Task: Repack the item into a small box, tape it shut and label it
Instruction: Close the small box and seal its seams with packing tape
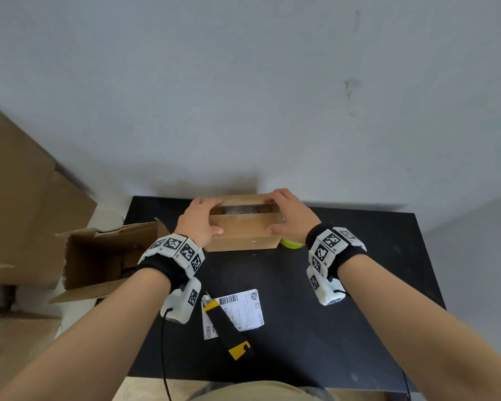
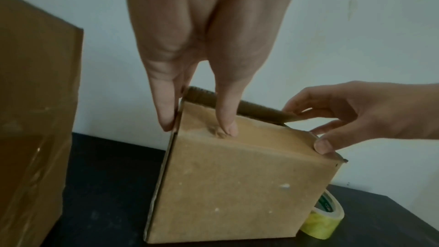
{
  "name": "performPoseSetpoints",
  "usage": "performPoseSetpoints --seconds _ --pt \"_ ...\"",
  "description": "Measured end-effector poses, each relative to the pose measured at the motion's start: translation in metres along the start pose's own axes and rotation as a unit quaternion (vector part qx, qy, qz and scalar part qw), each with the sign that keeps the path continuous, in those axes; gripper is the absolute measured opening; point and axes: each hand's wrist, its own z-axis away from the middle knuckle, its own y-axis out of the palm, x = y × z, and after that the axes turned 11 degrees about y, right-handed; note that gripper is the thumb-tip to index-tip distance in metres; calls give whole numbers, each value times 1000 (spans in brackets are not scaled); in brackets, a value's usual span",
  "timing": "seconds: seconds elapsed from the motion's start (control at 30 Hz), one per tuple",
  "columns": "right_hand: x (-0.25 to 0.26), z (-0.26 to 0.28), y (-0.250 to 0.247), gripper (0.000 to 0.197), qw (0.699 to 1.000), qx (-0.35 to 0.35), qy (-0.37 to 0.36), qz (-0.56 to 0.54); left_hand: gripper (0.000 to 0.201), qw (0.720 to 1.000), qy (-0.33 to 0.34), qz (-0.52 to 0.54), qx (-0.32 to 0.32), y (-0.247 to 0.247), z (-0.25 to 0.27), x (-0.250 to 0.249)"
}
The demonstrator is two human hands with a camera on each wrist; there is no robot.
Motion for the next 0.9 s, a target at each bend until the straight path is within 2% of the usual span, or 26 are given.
performPoseSetpoints --seconds 0.13,0.4,0.5,0.6,0.8,0.9 --pt "-12 12 4 49 1000 -20 6 7 62 1000 14 -8 20 5 2 -4" --pt "-31 38 -1 46 998 -35 15 47 54 996 55 -26 65 21 -2 -15" --pt "-34 43 4 49 995 -40 10 88 51 990 59 -103 81 30 1 -20" --pt "-37 45 10 61 988 -35 1 148 52 973 75 -206 67 36 9 -24" --pt "-35 45 13 61 984 -46 -5 173 69 949 170 -255 75 54 13 -29" --pt "-34 45 12 59 985 -47 -2 166 67 932 226 -272 82 58 11 -35"
